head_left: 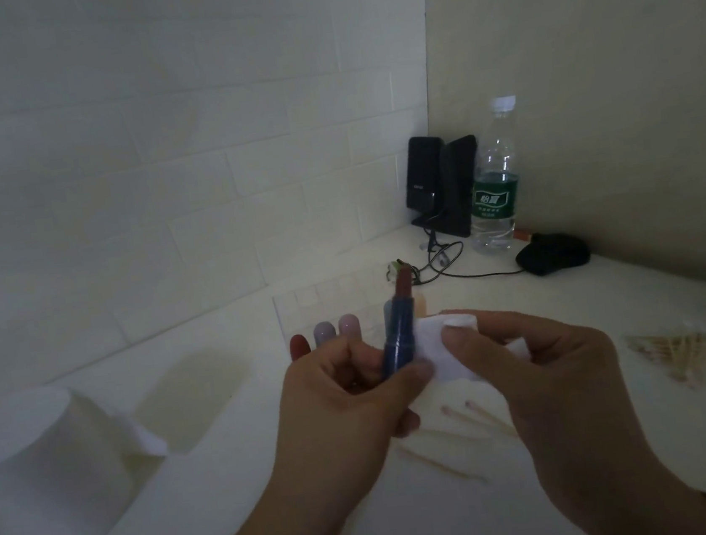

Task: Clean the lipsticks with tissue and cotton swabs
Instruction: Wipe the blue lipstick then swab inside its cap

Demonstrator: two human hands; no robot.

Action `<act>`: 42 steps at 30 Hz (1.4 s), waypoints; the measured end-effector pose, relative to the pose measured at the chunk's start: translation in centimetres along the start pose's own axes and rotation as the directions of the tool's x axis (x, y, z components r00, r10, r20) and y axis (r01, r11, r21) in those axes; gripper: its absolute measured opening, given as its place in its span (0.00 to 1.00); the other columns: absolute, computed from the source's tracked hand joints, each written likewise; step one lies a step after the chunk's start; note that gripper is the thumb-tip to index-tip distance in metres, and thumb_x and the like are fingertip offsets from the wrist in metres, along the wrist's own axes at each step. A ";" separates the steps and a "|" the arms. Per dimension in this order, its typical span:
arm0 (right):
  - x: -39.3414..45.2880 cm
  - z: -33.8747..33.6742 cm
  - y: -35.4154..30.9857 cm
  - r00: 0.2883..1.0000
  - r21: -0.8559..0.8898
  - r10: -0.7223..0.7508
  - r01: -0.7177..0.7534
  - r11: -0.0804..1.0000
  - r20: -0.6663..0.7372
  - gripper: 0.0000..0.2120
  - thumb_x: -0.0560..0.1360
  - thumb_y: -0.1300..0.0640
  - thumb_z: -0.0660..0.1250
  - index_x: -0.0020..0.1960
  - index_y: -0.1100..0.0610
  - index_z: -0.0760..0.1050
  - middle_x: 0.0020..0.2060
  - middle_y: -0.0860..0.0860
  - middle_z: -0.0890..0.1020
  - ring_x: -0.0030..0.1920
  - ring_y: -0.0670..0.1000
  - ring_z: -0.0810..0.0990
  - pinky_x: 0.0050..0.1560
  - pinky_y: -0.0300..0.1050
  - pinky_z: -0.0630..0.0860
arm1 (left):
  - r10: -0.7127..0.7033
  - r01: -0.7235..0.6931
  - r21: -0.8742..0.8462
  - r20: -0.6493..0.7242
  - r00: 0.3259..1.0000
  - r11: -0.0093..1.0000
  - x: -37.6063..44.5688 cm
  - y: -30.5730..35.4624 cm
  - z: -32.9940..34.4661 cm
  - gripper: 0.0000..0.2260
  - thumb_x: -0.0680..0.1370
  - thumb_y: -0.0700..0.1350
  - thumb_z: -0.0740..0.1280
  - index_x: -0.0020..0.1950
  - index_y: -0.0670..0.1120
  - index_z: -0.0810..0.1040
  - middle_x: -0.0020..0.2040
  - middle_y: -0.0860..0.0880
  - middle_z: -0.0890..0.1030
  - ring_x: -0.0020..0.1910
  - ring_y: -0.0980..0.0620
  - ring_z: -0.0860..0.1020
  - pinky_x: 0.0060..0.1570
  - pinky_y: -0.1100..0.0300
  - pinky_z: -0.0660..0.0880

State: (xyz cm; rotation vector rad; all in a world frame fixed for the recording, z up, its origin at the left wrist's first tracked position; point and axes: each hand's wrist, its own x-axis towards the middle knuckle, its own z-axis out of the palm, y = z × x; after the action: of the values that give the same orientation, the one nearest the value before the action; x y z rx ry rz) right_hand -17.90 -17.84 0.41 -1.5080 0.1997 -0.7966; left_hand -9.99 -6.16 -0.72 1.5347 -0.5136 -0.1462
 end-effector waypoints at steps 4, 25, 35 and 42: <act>0.7 -0.9 0.5 0.978 0.307 0.116 -0.166 0.937 0.175 0.21 0.60 0.47 0.73 0.47 0.60 0.84 0.45 0.59 0.85 0.46 0.57 0.84 0.42 0.46 0.82 | 0.035 -0.052 -0.218 -0.078 0.996 0.975 0.2 0.0 -0.2 0.07 0.73 0.43 0.68 0.46 0.39 0.79 0.38 0.42 0.83 0.35 0.47 0.81 0.36 0.57 0.79; 2.0 -1.8 0.5 0.978 0.298 0.192 -0.159 0.941 -0.084 0.10 0.67 0.51 0.67 0.44 0.50 0.85 0.45 0.51 0.86 0.46 0.52 0.85 0.43 0.50 0.81 | 0.218 -0.230 -0.141 -0.098 0.971 0.963 -0.2 -0.7 0.3 0.13 0.76 0.53 0.65 0.49 0.43 0.76 0.34 0.47 0.77 0.31 0.49 0.74 0.38 0.51 0.74; -0.3 0.3 0.6 0.997 0.059 -0.007 0.003 0.998 0.075 0.10 0.67 0.56 0.71 0.47 0.52 0.85 0.45 0.45 0.86 0.49 0.46 0.83 0.51 0.37 0.79 | 0.272 -0.272 0.001 0.069 0.960 0.962 -0.7 -1.2 1.1 0.10 0.76 0.50 0.66 0.49 0.44 0.79 0.30 0.45 0.78 0.28 0.50 0.76 0.32 0.61 0.74; 1.2 -1.0 1.3 0.951 -0.181 0.198 -0.157 0.971 0.236 0.07 0.70 0.57 0.72 0.48 0.50 0.81 0.40 0.47 0.86 0.42 0.44 0.84 0.44 0.39 0.77 | 0.278 -0.277 -0.013 0.025 0.960 0.961 -0.7 -1.9 0.9 0.11 0.75 0.58 0.61 0.46 0.54 0.78 0.37 0.45 0.76 0.43 0.41 0.76 0.55 0.27 0.66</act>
State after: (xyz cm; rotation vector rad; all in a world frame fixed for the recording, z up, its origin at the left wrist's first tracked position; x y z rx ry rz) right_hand -17.17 -19.54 -0.51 -1.7008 0.2091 -0.4462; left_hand -10.54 -6.76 -2.78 1.4368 -0.7423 0.0484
